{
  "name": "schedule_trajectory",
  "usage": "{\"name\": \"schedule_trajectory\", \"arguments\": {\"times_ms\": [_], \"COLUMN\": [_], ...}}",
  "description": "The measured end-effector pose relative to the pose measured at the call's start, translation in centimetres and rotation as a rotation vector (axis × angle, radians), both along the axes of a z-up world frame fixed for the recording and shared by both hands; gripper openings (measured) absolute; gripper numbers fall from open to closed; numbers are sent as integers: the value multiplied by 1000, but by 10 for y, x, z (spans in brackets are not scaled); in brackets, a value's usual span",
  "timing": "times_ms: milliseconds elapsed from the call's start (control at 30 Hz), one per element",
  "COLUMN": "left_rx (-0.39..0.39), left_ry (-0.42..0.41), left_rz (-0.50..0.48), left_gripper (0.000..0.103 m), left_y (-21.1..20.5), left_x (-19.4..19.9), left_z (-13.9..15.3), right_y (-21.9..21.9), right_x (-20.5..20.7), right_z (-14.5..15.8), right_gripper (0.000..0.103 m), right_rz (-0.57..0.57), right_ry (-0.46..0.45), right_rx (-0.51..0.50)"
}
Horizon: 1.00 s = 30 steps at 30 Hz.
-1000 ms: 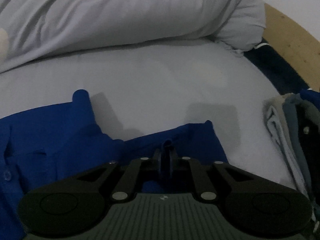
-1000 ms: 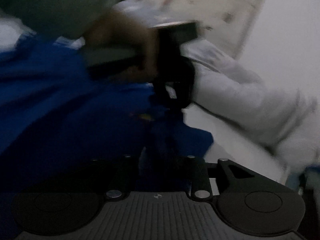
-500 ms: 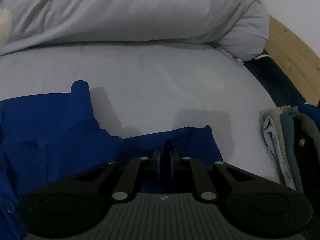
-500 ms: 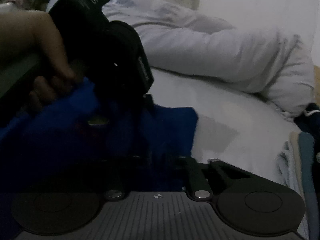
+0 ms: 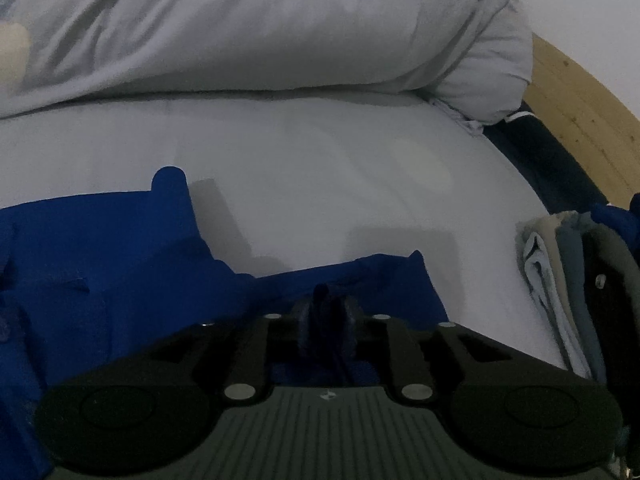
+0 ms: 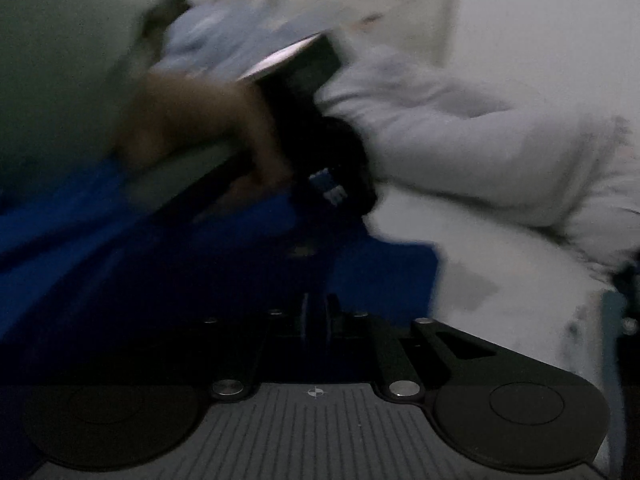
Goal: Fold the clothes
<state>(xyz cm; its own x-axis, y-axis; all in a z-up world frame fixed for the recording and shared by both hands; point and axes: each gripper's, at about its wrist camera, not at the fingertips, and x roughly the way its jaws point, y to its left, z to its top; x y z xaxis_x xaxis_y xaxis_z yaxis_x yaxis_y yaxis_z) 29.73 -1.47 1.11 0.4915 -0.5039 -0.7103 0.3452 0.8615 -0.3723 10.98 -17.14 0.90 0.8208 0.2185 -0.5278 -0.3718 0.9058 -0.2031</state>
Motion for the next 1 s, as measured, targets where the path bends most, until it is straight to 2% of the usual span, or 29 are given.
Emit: {"name": "schedule_trajectory", "arguments": {"times_ms": [33,67,100,200,267,333,400,433,533,567,633,800,1000], "left_rx": [4,8,8,-15,-43,-104,-149,-163,-197,-218,-248,-281,-242], "left_ry": [-8,-17,-29,-56,-77,-104,-147,-170,-242,-265,-297,-346,-439], "left_rz": [13,27,39,67,97,137,161,169,209,232,280,418,593], "left_gripper": [45,61,71,81,81,82,92,93,98,103,103,103,103], "left_y": [2,4,7,24,44,67,89,100,141,158,190,275,356], "left_x": [-2,-4,-6,-16,-26,-39,-61,-73,-123,-143,-180,-284,-396], "left_z": [2,5,8,22,38,58,80,92,130,142,163,212,266], "right_y": [-3,-2,1,9,8,9,9,8,2,2,8,13,42], "right_x": [6,13,13,13,-2,-19,-35,-42,-60,-68,-90,-122,-161], "right_z": [-2,-8,-10,-15,4,22,42,52,83,94,123,181,251], "right_gripper": [14,15,15,17,20,24,32,37,46,49,55,58,60], "right_rz": [-38,-50,-32,27,77,106,127,134,133,129,125,133,208], "right_ry": [3,33,51,102,102,85,79,76,52,43,24,-2,-68], "right_rx": [4,-3,-17,-42,32,41,63,76,80,84,90,161,291]}}
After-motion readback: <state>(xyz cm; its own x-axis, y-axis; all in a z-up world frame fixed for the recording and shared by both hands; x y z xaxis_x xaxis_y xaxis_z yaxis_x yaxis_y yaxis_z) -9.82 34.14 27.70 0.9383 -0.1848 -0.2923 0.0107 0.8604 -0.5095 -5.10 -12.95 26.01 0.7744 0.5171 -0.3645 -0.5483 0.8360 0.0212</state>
